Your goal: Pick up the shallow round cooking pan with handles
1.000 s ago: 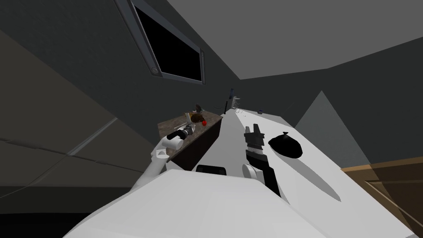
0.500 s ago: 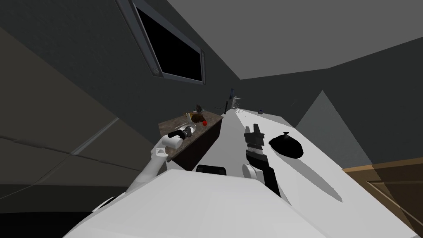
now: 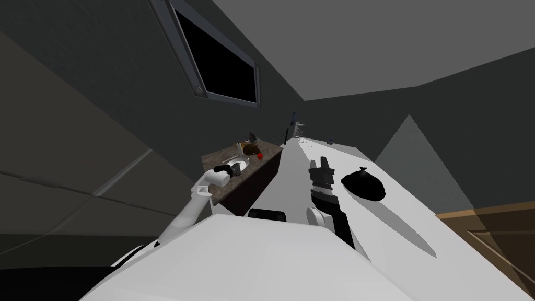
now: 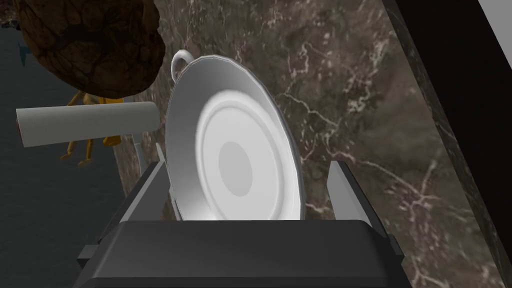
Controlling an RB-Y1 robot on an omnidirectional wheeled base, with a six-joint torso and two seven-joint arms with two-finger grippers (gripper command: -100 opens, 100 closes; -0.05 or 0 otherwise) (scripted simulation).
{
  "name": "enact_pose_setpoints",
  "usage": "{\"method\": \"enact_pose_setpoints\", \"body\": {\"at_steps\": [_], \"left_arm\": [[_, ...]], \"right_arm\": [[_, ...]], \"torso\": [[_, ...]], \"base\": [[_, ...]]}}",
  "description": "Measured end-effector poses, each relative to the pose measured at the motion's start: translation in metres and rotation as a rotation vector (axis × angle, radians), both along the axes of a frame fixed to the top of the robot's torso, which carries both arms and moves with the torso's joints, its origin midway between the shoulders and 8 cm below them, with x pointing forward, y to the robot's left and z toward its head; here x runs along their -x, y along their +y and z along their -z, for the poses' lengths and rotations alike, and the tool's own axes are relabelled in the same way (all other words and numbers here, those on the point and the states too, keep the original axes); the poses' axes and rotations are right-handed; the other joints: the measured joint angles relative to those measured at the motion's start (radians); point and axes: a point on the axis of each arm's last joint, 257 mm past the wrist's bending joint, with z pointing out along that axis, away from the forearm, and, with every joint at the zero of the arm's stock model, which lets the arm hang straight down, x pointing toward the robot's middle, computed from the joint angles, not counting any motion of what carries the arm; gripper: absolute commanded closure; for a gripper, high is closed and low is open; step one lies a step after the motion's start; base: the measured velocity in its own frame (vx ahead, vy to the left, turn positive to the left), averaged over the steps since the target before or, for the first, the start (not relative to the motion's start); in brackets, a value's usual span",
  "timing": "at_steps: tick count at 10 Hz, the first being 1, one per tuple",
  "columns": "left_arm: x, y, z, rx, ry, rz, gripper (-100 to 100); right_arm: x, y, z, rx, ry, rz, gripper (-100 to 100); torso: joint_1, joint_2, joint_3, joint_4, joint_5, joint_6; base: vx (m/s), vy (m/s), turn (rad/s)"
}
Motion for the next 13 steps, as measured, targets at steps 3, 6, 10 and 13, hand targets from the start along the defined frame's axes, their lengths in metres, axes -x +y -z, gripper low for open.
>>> {"method": "enact_pose_setpoints", "body": {"at_steps": [3,6,10,13], "left_arm": [[0.02,0.021,0.032,0.003,0.127,-0.049,-100],[0.029,0.025,0.046,0.002,0.172,-0.065,-100],[0.023,0.029,0.06,0.002,0.172,-0.071,-100],[0.023,0.029,0.061,0.001,0.173,-0.071,100]], "right_arm": [[0.0,0.0,0.0,0.0,0.0,0.0,0],[0.0,0.0,0.0,0.0,0.0,0.0,0],[0.0,0.0,0.0,0.0,0.0,0.0,0],[0.0,0.0,0.0,0.0,0.0,0.0,0]], "torso": [[0.003,-0.001,-0.001,0.0,0.001,0.0],[-0.002,0.0,0.0,0.0,0.0,0.0],[-0.003,-0.001,0.0,0.0,-0.001,0.0],[-0.002,0.001,0.001,0.001,-0.001,0.0]], "base": [[0.035,0.063,0.01],[0.013,0.012,-0.008],[0.021,-0.002,-0.013],[0.0,0.0,0.0]]}}
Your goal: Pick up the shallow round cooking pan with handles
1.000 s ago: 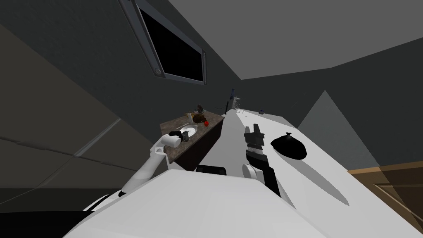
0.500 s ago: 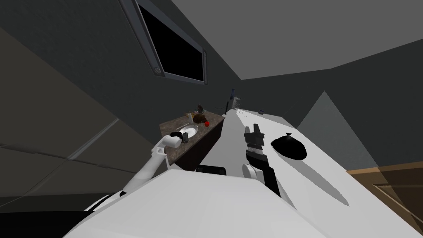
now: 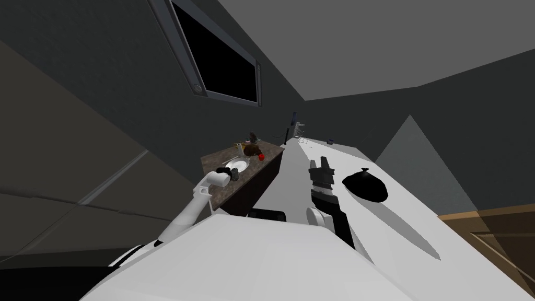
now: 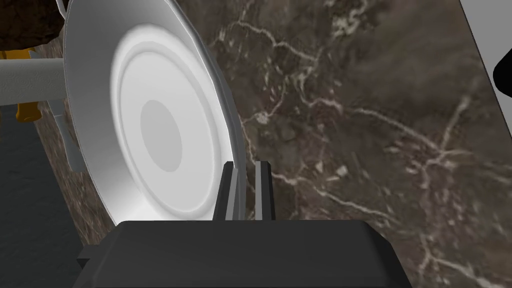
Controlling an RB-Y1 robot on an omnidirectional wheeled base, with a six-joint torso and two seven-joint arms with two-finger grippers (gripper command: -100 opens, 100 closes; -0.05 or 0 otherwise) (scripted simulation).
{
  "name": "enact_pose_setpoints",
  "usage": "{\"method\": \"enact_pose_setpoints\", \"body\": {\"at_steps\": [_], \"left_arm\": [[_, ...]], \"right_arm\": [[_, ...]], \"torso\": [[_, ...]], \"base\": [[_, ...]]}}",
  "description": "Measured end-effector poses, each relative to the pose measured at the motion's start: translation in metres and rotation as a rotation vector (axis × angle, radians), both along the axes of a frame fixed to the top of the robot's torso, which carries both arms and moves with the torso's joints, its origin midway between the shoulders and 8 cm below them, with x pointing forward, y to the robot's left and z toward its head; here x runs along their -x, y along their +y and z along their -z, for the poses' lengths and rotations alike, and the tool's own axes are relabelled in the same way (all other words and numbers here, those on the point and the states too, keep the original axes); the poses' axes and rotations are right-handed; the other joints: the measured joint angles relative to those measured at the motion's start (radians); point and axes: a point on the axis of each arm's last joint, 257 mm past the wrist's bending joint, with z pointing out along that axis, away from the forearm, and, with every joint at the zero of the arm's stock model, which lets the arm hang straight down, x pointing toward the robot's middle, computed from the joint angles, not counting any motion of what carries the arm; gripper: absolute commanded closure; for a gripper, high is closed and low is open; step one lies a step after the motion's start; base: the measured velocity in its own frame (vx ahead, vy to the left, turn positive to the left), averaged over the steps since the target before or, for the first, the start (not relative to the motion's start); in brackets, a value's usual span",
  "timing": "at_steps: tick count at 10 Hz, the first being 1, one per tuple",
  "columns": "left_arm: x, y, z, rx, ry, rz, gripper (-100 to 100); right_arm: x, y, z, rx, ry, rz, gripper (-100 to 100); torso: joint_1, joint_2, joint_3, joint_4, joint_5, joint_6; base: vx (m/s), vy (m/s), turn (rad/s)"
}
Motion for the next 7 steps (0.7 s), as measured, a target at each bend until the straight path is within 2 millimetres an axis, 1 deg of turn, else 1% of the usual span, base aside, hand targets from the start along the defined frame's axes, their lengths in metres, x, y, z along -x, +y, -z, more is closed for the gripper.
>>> {"method": "enact_pose_setpoints", "body": {"at_steps": [2,3,4,6,7], "left_arm": [[-0.0003,0.0003,-0.0004,-0.001,-0.001,0.0,100],[-0.0001,0.0003,-0.0001,-0.001,0.0,0.0,0],[0.0,0.0002,0.0,-0.001,0.0,0.0,100],[0.0035,-0.0023,-0.009,0.0,-0.003,0.005,100],[0.0042,-0.0023,-0.0092,0.0,-0.001,0.004,0]], "right_arm": [[0.0,0.0,0.0,0.0,0.0,0.0,0],[0.0,0.0,0.0,0.0,0.0,0.0,0],[0.0,0.0,0.0,0.0,0.0,0.0,0],[0.0,0.0,0.0,0.0,0.0,0.0,0],[0.0,0.0,0.0,0.0,0.0,0.0,0]], "torso": [[0.0,0.001,0.0,0.0,0.0,0.0],[0.0,0.001,0.001,0.0,0.0,0.0],[0.0,0.001,0.001,0.0,0.0,0.0],[-0.001,0.005,0.003,0.002,0.0,-0.001],[-0.001,0.004,0.003,0.002,0.0,-0.001]], "base": [[0.0,0.0,0.0],[0.0,0.0,0.0],[-0.019,0.001,0.023],[-0.025,0.001,0.019],[0.0,0.0,0.0]]}}
